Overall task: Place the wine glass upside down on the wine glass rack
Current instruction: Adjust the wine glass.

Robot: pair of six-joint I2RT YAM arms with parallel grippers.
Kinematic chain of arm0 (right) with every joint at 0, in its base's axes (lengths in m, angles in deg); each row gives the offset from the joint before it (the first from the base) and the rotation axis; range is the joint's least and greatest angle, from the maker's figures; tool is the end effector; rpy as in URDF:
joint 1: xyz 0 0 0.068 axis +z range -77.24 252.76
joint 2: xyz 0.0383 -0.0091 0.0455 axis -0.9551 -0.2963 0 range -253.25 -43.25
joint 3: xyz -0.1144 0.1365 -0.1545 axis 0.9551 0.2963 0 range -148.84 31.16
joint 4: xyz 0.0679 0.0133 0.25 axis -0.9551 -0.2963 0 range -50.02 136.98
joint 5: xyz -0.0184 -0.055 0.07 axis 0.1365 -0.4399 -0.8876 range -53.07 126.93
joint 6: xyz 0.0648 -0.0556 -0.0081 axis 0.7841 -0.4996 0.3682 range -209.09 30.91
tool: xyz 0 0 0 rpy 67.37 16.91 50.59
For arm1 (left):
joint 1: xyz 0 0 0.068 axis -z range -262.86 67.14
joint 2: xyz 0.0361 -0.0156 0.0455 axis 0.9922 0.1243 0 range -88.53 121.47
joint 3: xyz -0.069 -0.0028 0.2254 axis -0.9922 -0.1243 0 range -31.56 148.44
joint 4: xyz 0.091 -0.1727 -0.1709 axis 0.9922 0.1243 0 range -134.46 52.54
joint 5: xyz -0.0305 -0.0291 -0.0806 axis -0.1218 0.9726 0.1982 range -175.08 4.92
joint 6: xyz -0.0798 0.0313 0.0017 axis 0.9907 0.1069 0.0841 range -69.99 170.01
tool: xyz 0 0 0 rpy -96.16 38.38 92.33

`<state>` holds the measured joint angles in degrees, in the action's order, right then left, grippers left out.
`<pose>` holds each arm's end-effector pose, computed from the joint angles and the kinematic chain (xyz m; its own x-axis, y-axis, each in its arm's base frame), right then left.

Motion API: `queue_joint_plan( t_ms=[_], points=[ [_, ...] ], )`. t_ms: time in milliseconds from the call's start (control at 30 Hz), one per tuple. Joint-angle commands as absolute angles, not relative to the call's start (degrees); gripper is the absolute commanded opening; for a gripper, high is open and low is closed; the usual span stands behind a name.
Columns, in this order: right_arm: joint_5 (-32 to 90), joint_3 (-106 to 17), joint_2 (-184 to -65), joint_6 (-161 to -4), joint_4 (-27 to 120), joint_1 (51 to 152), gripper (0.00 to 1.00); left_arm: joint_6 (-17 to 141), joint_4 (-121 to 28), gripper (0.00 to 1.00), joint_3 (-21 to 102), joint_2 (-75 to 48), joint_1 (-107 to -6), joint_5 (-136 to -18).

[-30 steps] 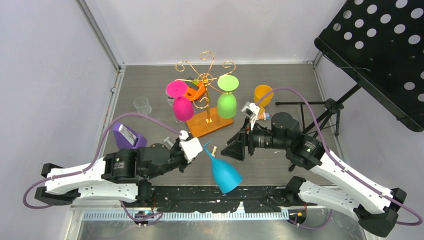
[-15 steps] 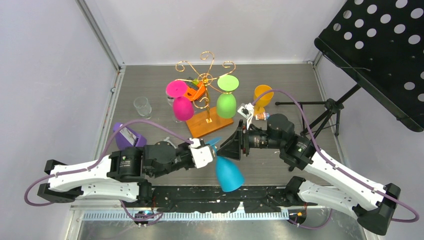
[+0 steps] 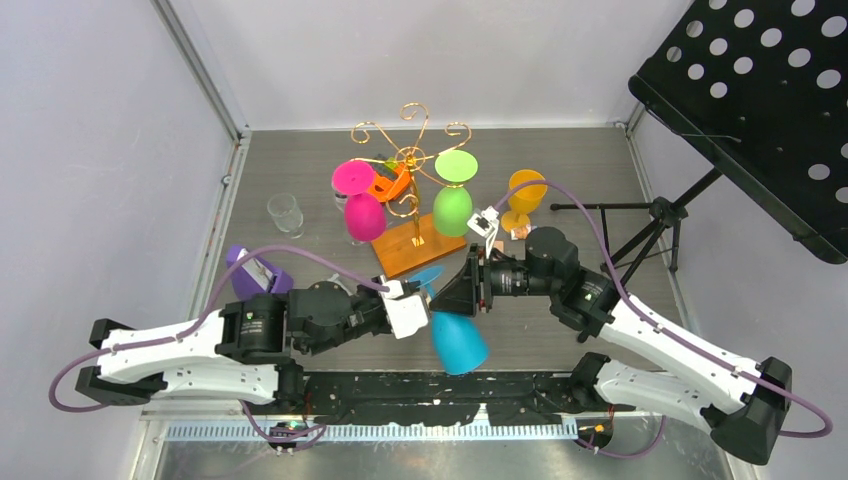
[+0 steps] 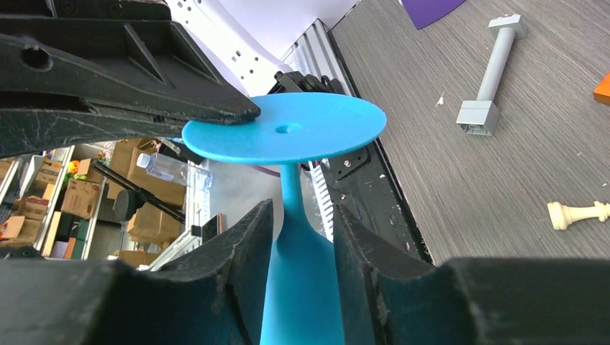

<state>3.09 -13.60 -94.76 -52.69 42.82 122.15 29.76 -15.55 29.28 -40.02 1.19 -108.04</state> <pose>0.1388 0.2264 0.2952 -0.6846 -0.0413 -0.7277 -0.7209 0.1864 0.6676 0.0534 -0.2284 0.3519 0.2759 0.4280 -0.8606 0.8330 0.3402 0.4363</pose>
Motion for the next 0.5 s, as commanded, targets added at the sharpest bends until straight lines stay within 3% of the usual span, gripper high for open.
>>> queue_joint_plan(
  t_ms=[0,233,367,400,467],
  points=[
    [1.4,-13.9,-95.4,-51.5,48.0,122.4,0.37,28.2,-19.9,0.00,31.7,-39.4,1.6,-108.6],
    [0.4,-13.5,-95.6,-51.9,48.4,122.4,0.09,27.8,-21.4,0.00,30.4,-39.8,1.6,-110.3],
    [0.4,-13.4,-95.1,-51.9,48.5,122.5,0.06,28.0,-23.0,0.00,29.2,-41.0,1.6,-112.3],
    [0.7,-13.4,-94.7,-52.0,48.5,122.4,0.06,28.4,-23.6,0.04,28.9,-41.4,1.6,-112.9],
    [3.0,-13.5,-93.7,-52.5,47.7,122.4,0.06,29.3,-24.6,0.24,28.0,-42.3,1.6,-114.0]
  ],
)
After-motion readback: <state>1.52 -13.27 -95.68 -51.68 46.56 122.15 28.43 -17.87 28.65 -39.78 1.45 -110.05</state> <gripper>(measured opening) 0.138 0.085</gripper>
